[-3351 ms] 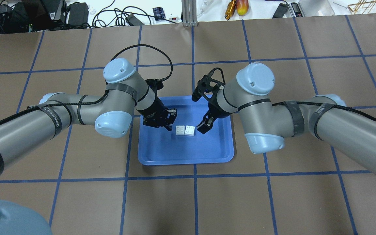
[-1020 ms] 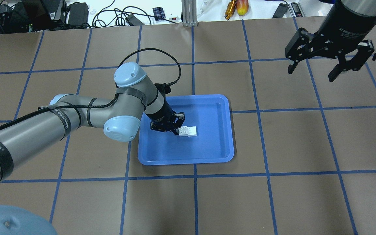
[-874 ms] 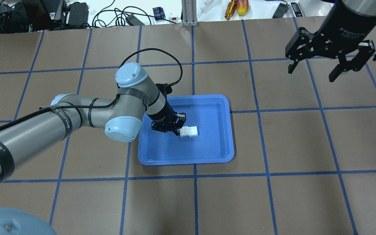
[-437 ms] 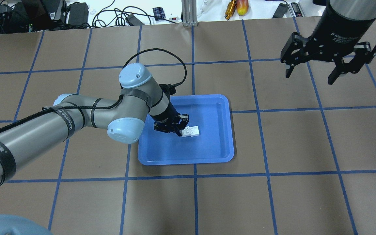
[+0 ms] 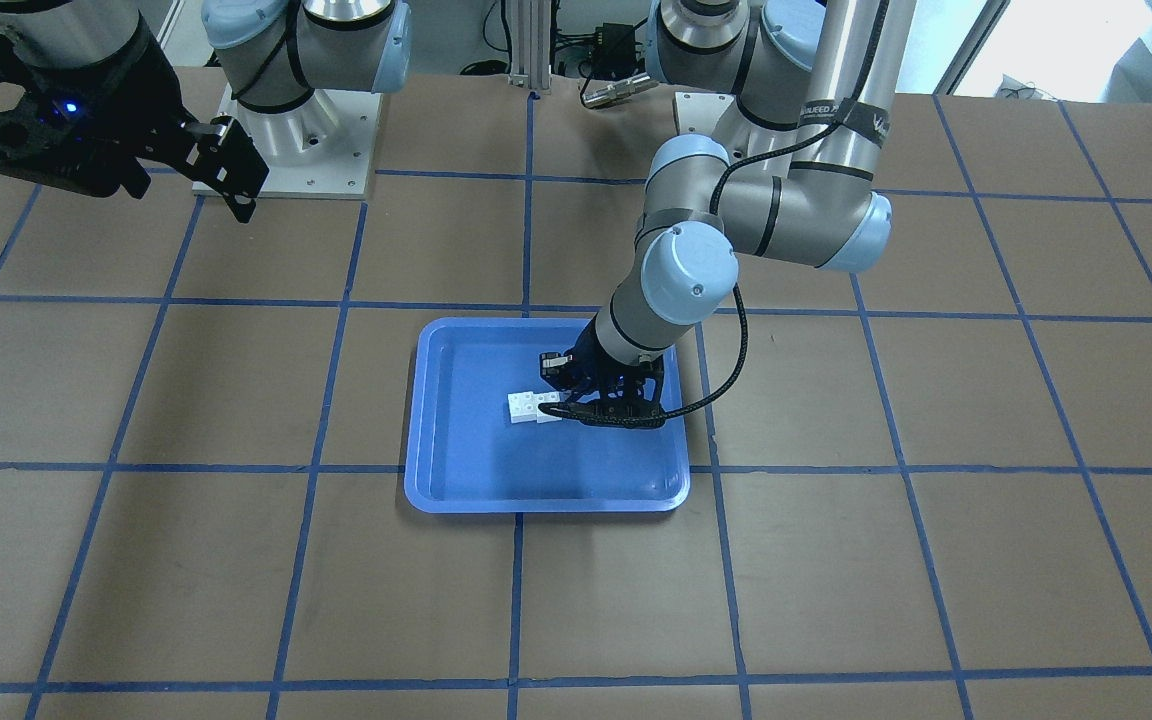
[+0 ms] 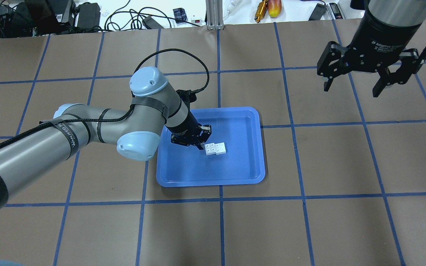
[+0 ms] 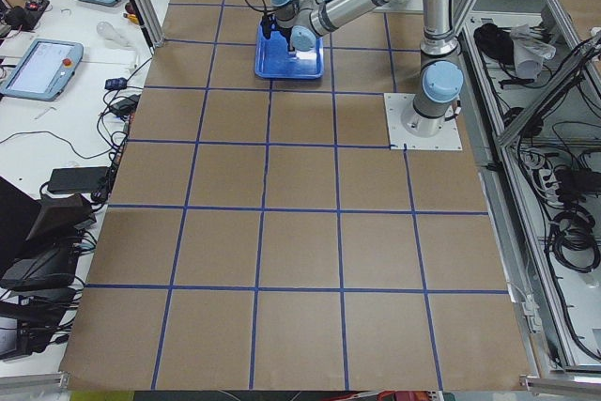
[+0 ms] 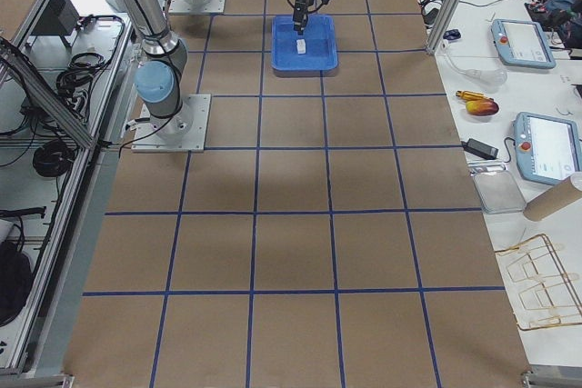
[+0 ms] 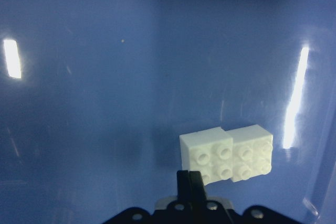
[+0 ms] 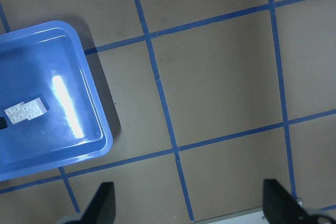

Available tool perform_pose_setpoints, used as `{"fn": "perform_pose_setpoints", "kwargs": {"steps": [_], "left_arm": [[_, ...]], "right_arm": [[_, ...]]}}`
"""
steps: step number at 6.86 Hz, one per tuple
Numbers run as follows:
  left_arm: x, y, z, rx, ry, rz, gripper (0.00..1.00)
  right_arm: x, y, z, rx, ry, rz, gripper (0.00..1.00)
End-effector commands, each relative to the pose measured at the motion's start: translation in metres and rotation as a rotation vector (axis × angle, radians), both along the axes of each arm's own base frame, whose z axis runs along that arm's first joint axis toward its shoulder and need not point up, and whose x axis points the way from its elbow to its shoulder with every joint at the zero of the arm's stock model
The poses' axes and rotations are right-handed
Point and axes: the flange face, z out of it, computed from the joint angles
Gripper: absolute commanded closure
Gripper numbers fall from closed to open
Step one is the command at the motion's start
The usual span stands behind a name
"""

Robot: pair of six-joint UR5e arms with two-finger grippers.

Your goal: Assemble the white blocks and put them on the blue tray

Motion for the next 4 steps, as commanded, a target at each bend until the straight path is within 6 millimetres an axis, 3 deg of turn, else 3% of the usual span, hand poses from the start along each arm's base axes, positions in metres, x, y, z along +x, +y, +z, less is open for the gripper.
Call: {"fn": "perform_pose_setpoints", "kwargs": {"steps": [1, 4], "left_arm": [[0.012, 0.0, 0.039, -0.034, -0.06, -0.009, 1.0], [0.048, -0.001, 0.148, -0.033, -0.228, -0.102, 0.99]], "right_arm": [[0.002, 0.001, 0.0, 0.0, 0.001, -0.081, 0.0], [0.02, 0.006, -0.007, 0.007, 0.005, -0.042, 0.0]]}}
